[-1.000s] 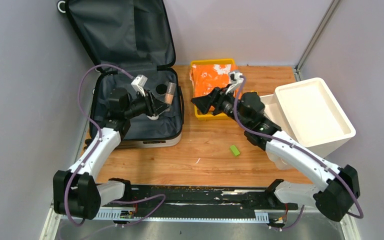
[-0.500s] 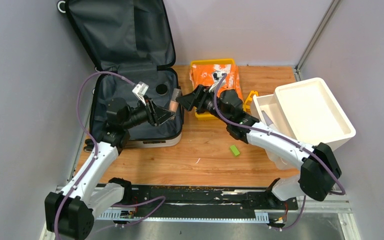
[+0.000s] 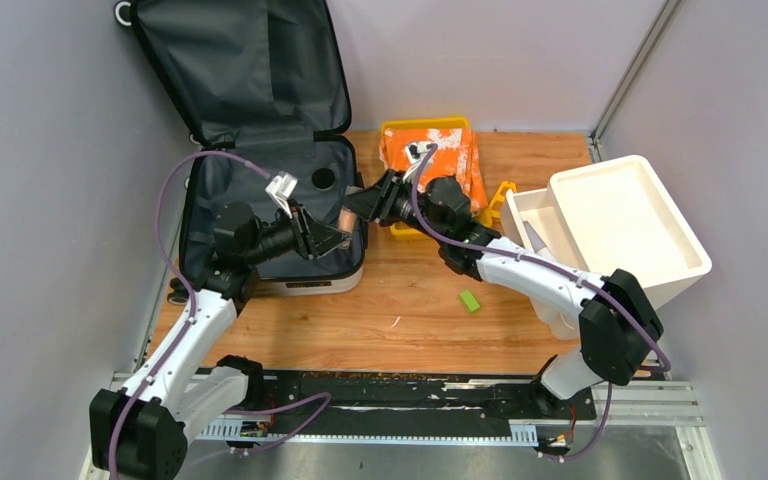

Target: Open, take out, and arrange the luggage

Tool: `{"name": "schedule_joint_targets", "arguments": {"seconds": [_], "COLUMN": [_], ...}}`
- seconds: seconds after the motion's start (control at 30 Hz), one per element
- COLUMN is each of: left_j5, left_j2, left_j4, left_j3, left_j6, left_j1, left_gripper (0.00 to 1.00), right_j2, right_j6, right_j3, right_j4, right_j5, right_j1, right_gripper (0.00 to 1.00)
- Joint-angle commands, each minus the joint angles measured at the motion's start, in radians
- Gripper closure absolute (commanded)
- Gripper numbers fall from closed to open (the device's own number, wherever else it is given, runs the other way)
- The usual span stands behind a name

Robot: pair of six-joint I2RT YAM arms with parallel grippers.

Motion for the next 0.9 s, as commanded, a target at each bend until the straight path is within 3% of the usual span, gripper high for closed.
{"name": "schedule_joint_targets", "arguments": {"seconds": [0.0, 0.17, 0.2, 0.27, 0.5, 0.73, 0.87], "left_j5": [0.045, 0.028, 0.024, 0.023, 0.026, -0.068, -0.157], "left_j2": [-0.020, -0.031, -0.030, -0.027, -0.038, -0.056, -0.083], "left_j4": [0.050, 0.002, -0.005, -0.028, -0.108, -0.308, -0.387], "left_j3": [0.005, 0.013, 0.016, 0.025, 0.052, 0.085, 0.081], "left_j6": [0.005, 0.039, 0.049, 0.063, 0.149, 0.347, 0.480], "left_j1": [-0.008, -0.008, -0.008, -0.008, -0.008, -0.009, -0.008], "left_gripper": [0.68, 0.40, 0.17, 0.02, 0.00, 0.00, 0.00], "right_j2": [-0.003, -0.040, -0.050, -0.073, -0.205, -0.394, -0.443], "right_j6": [-0.007, -0.042, -0.054, -0.079, -0.216, -0.559, -0.748], "right_j3": [0.031, -0.008, -0.012, -0.018, -0.027, 0.085, 0.216], "right_j4": [0.084, 0.117, 0.113, 0.095, -0.056, -0.506, -0.782], "right_j5": [-0.039, -0.024, -0.022, -0.011, -0.020, 0.077, 0.260], "right_j1": [0.005, 0.003, 0.001, -0.008, -0.081, -0.143, -0.158], "right_gripper": [0.80, 0.89, 0.89, 0.91, 0.93, 0.93, 0.92]}}
